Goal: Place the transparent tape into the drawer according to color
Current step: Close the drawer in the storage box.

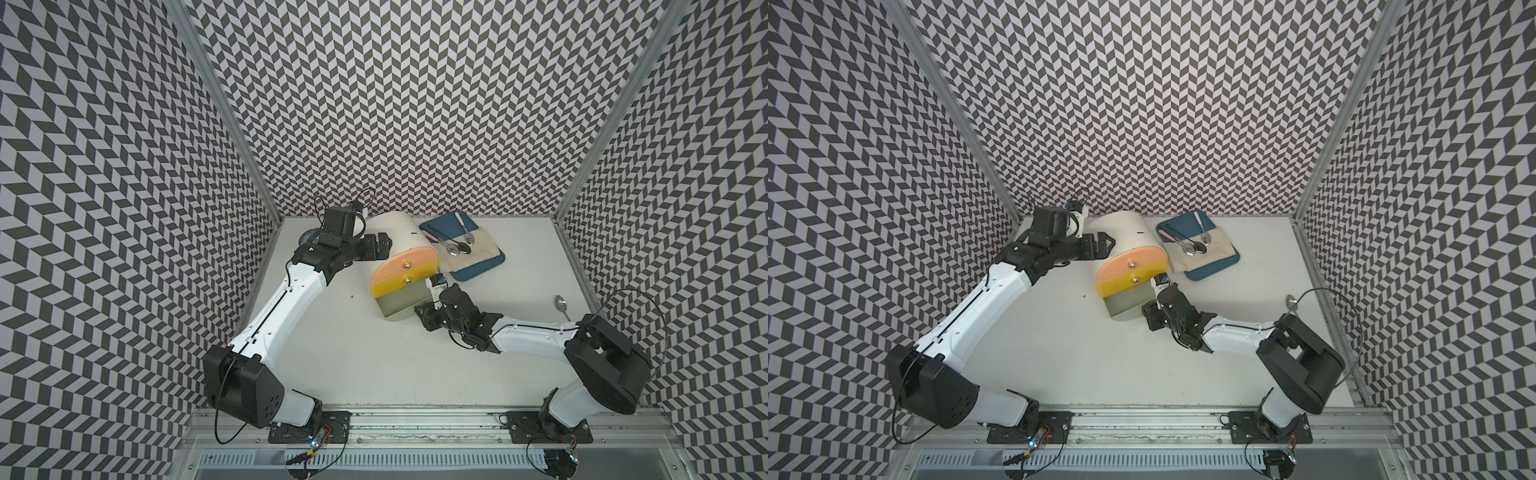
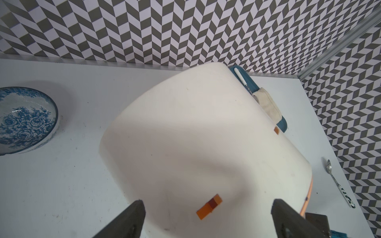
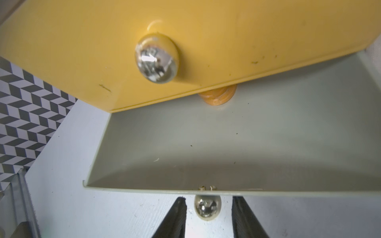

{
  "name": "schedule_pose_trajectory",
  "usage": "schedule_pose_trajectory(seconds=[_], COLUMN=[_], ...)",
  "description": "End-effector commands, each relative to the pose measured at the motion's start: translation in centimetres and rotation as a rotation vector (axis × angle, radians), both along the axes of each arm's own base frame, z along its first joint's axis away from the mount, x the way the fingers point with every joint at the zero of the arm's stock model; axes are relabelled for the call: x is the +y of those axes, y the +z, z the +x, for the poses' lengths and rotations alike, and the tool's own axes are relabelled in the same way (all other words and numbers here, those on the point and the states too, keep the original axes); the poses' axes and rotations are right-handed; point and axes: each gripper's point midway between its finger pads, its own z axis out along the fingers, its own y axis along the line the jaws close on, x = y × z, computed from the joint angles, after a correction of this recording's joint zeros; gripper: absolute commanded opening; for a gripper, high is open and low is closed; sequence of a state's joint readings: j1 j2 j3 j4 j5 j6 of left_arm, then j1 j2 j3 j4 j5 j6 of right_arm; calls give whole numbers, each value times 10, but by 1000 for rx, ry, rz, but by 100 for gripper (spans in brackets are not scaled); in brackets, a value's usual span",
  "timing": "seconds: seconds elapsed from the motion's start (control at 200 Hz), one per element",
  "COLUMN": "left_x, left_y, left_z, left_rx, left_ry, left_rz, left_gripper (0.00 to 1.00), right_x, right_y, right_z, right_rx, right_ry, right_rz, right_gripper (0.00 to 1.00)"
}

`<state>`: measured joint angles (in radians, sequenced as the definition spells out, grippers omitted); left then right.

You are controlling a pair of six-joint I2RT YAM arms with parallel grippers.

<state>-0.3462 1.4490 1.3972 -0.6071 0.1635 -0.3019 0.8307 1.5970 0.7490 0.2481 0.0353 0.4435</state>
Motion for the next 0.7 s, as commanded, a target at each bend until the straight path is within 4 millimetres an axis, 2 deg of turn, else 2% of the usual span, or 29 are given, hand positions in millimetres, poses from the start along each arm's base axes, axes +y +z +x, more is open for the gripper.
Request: schedule_pose_trajectory(seconds=[0.0, 0.28, 0.466, 0.691], left_x=[-2, -3, -3, -4], left_y=[-11, -20, -27, -30], left_z=[-1, -4, -5, -5], left_rx=[29, 53, 68, 74], left_ry=[-34, -51, -59, -71], left_rz=[19, 31, 41, 49], left_gripper=[100, 100, 100, 100], right_x=[17, 30, 42, 47], right_y=[28, 36, 31, 24], right_z=[17, 34, 39, 44], right_rx=[-108, -164, -183, -201], right_ry=[-11, -24, -25, -48], right_rz=[63, 73, 60, 46], right_gripper=[38, 35, 34, 32])
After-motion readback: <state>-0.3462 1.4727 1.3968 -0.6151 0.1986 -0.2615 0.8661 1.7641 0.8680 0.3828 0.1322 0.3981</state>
